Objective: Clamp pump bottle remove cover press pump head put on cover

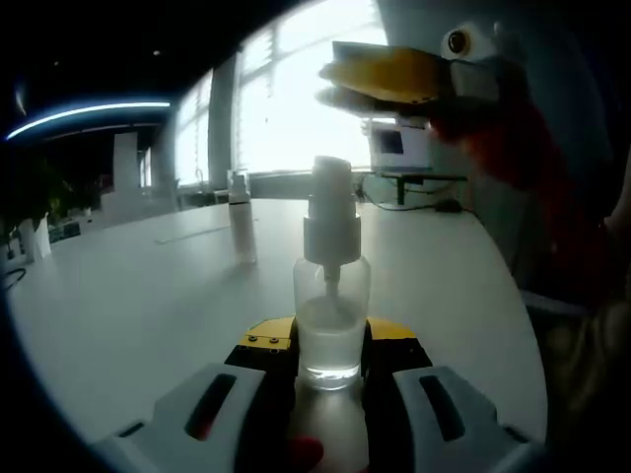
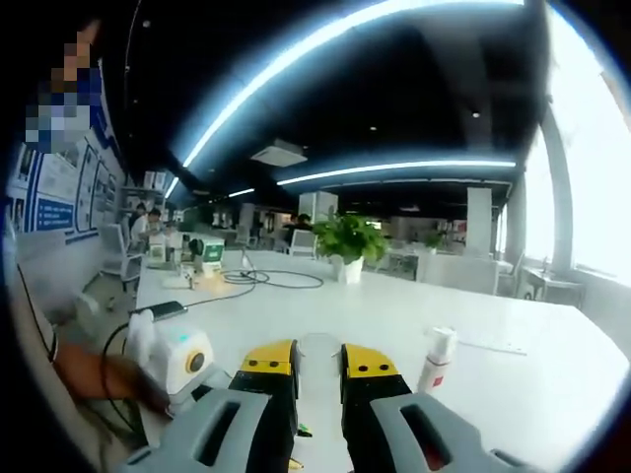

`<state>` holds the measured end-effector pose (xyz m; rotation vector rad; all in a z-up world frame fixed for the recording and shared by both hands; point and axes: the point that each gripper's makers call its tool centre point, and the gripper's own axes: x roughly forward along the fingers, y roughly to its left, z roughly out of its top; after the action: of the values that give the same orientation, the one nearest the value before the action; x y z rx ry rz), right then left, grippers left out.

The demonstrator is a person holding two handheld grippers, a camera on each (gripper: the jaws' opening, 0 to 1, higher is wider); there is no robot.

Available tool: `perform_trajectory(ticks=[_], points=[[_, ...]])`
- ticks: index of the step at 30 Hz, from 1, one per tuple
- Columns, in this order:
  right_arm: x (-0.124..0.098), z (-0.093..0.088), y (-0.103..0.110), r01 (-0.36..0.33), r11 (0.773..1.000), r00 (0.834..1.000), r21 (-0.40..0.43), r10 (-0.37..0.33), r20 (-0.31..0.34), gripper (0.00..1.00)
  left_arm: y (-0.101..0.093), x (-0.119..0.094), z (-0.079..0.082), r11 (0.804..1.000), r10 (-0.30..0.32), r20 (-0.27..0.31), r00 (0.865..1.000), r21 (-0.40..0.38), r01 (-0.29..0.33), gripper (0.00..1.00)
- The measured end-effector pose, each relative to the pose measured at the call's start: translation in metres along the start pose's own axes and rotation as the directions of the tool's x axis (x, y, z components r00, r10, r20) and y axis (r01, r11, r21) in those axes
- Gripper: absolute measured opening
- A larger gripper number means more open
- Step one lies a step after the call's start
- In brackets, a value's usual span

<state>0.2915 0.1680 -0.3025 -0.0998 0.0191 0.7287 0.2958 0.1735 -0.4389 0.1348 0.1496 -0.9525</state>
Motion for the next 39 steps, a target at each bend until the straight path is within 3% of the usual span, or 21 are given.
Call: perform_trajectory(ticks=[19, 39], points=[[0.016, -0.004, 0.026, -0.077, 0.997, 0.997, 0.026, 0.077, -0.019, 0.12, -0.001, 0.000, 0.000, 1.000, -0.001, 0.000, 1.000, 0.000, 0.001, 0.16], [0.022, -0.021, 0.032, -0.098, 0.993, 0.993, 0.062, 0.102, -0.059, 0.12, 0.000, 0.000, 0.000, 1.000, -0.001, 0.000, 1.000, 0.000, 0.001, 0.16]])
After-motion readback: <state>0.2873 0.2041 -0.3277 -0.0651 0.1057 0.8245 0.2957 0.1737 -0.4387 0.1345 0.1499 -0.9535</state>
